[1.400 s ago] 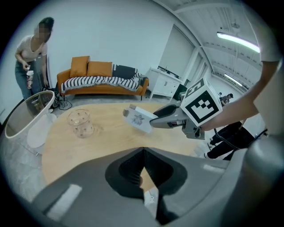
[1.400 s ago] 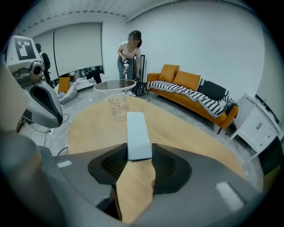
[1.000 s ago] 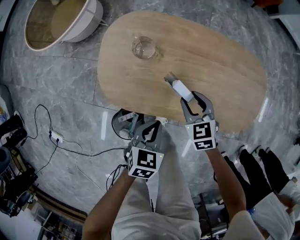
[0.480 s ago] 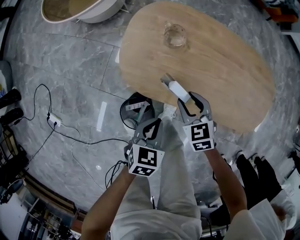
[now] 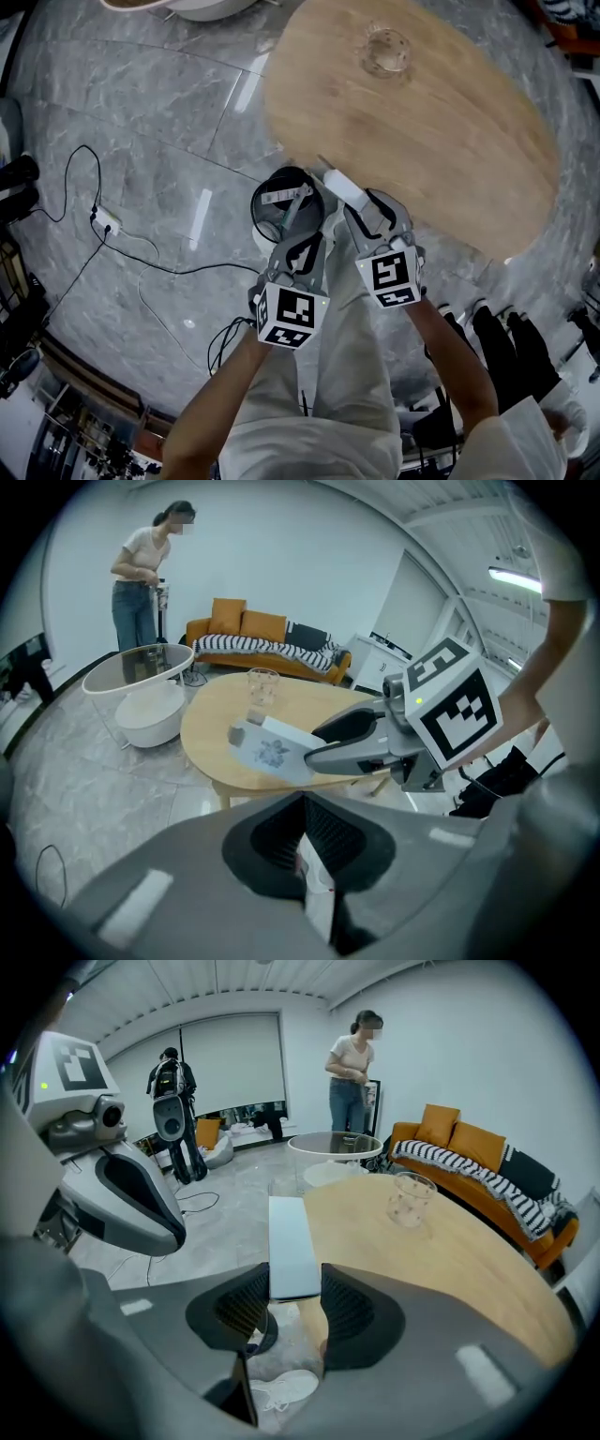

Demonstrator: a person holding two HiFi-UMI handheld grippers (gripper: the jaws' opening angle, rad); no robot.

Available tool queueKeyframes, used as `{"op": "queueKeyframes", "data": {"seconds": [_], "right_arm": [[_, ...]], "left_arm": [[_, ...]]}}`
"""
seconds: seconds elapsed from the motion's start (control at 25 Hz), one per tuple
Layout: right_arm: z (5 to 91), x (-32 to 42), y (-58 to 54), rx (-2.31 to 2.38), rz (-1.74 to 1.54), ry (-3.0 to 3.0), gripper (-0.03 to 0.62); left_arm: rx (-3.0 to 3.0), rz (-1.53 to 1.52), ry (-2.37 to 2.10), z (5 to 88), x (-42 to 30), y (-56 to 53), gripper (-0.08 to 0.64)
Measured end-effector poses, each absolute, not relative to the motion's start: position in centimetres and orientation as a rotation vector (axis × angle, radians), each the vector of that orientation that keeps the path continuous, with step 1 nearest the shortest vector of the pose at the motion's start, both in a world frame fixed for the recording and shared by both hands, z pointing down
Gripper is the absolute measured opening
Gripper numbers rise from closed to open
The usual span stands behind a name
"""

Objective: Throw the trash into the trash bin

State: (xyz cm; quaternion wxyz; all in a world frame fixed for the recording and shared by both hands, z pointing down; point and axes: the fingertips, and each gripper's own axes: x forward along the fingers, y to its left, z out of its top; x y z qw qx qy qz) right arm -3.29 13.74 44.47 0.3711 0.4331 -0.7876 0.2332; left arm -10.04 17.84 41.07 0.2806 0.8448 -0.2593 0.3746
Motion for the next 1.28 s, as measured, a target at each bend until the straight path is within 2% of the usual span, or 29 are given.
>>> {"op": "queueKeyframes", "data": {"seconds": [0.28,0.64,1.28], "right_arm": [[46.9,-8.9,17.1,1.022,0.612,-2.055,0.196],[52.8,-12.0,19.9,0.979,0.616,-2.011,0.196],[64.0,-13.9,21.7,0.966,0.624,-1.926,0.196]], "left_arm": [[2.215,1.058,-0.696,45.5,-13.6,20.2,0.000],[2.165,1.086,-0.701,50.1,-17.3,22.5,0.000],[2.164,1.134,-0.595,56.6,-19.0,25.5,0.000]]}}
